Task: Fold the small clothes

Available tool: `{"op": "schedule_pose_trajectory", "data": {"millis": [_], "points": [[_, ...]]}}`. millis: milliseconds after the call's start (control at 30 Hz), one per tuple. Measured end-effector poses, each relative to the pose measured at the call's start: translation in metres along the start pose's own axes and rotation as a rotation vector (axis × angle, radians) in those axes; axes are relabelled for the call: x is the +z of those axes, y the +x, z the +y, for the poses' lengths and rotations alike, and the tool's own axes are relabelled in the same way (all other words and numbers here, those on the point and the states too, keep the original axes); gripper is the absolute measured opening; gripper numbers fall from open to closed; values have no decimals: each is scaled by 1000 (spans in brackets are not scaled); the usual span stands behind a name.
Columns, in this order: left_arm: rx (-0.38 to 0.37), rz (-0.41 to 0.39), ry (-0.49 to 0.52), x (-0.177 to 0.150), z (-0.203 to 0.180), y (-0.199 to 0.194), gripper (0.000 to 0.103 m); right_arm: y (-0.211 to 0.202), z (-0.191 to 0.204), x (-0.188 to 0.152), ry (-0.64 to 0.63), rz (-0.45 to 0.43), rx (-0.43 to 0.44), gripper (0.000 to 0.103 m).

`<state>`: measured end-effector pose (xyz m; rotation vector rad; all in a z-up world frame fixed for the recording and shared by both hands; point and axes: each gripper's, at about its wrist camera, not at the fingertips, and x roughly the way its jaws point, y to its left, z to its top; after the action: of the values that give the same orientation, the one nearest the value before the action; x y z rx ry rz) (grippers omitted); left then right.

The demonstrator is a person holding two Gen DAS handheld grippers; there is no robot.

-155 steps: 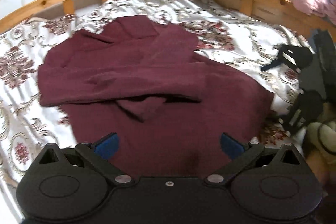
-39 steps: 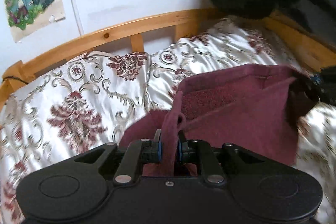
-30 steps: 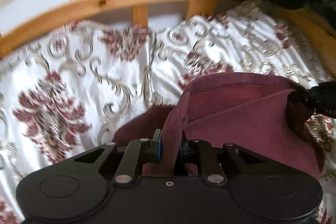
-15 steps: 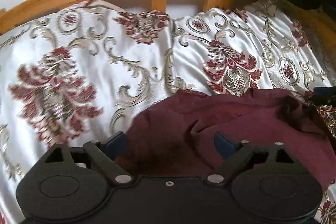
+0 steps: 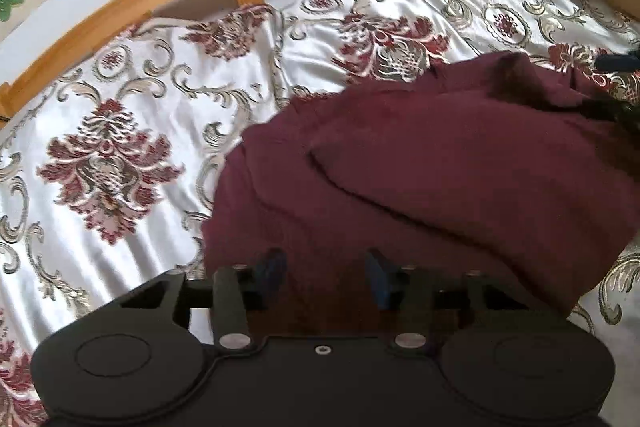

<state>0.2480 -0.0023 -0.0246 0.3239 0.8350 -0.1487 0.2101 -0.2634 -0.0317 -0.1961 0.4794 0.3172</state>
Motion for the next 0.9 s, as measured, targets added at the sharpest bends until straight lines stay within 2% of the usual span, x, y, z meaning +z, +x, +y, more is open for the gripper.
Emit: {"op": "schedule_pose_trajectory", "data": {"millis": [100, 133, 167, 233, 333, 400, 467, 500, 567, 633, 733, 833, 900], "points": [[-12, 59, -16, 2, -3, 14, 46, 16, 5, 0, -37, 24, 13, 84], [-18, 93, -22, 3, -3, 20, 45, 21, 5, -2, -44, 35, 14, 80], [-18, 115, -32, 2, -2, 26, 31, 24, 5, -5, -36, 43, 19, 73], [-18, 115, -61, 0, 0, 29, 5, 30, -4, -11, 40, 64, 42, 13], [-16, 64, -125, -1, 4, 22, 3, 26, -23, -14, 154, 27, 61, 11], [11, -9, -176, -2, 10, 7, 3, 20, -38, -13, 231, -6, 60, 10], [33, -73, -255, -5, 20, -10, 3, 12, -57, -10, 329, -42, 69, 9], [42, -94, -312, -9, 28, -17, 3, 11, -66, -8, 371, -51, 62, 5], [52, -90, -407, -21, 43, -23, 3, 10, -85, -8, 440, -48, 70, 5], [46, -52, -463, -36, 53, -19, 3, 13, -100, -13, 508, -33, 73, 5], [41, -18, -529, -50, 59, -16, 3, 21, -111, -22, 542, 15, 10, 0], [-8, -11, -544, -51, 62, -15, 4, 22, -120, -28, 612, 21, 35, 0], [-1, -3, -514, -46, 59, -13, 12, 23, -118, -25, 598, 16, 55, 0]]}}
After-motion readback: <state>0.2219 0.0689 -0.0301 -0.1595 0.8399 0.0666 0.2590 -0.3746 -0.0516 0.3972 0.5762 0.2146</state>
